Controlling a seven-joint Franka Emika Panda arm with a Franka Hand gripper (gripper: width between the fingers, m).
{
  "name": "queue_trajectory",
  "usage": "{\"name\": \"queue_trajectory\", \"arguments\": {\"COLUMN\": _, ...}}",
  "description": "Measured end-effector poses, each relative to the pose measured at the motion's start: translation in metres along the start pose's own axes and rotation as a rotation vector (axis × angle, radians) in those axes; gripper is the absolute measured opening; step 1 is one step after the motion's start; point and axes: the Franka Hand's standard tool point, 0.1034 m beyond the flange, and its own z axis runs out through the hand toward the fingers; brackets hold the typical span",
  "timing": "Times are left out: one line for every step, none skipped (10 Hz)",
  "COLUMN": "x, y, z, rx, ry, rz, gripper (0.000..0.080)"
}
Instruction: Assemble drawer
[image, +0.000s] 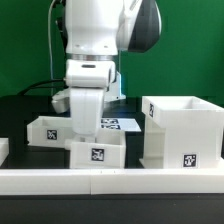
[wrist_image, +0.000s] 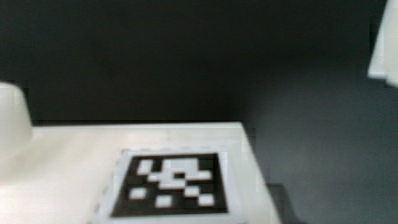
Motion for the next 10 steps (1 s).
{"name": "queue_trajectory", "arguments": {"x": 0.003, "y": 0.0, "z": 0.0, "rx": 0.0, "ry": 0.002, "rz": -0.004, "gripper": 0.0041}}
{"name": "queue_trajectory", "arguments": {"x": -0.004, "y": 0.0, "z": 0.001, "rx": 0.001, "ry": 0.003, "rz": -0.008, "gripper": 0.0041}}
{"name": "queue_trajectory", "arguments": {"x": -0.007, "y": -0.001, "z": 0.001, "rx": 0.003, "ry": 0.001, "rz": 0.009, "gripper": 0.0041}}
{"name": "queue_trajectory", "arguments": {"x": -0.007, "y": -0.002, "z": 0.003, "rx": 0.006, "ry": 0.001, "rz": 0.004, "gripper": 0.0041}}
{"name": "queue_trajectory", "arguments": {"x": -0.009, "y": -0.003, "z": 0.006, "rx": 0.014, "ry": 0.001, "rz": -0.001, "gripper": 0.0041}}
{"name": "queue_trajectory", "arguments": {"x": -0.004, "y": -0.002, "z": 0.006, "rx": 0.024, "ry": 0.001, "rz": -0.01, "gripper": 0.0041}}
{"name": "queue_trajectory", "arguments": {"x": 0.004, "y": 0.001, "z": 0.006, "rx": 0.031, "ry": -0.003, "rz": -0.035, "gripper": 0.0041}}
{"name": "queue_trajectory", "arguments": {"x": 0.011, "y": 0.005, "z": 0.006, "rx": 0.03, "ry": -0.008, "rz": -0.063, "gripper": 0.0041}}
{"name": "queue_trajectory", "arguments": {"x": 0.015, "y": 0.006, "z": 0.007, "rx": 0.031, "ry": -0.014, "rz": -0.087, "gripper": 0.0041}}
{"name": "queue_trajectory", "arguments": {"x": 0.014, "y": 0.005, "z": 0.008, "rx": 0.033, "ry": -0.014, "rz": -0.086, "gripper": 0.0041}}
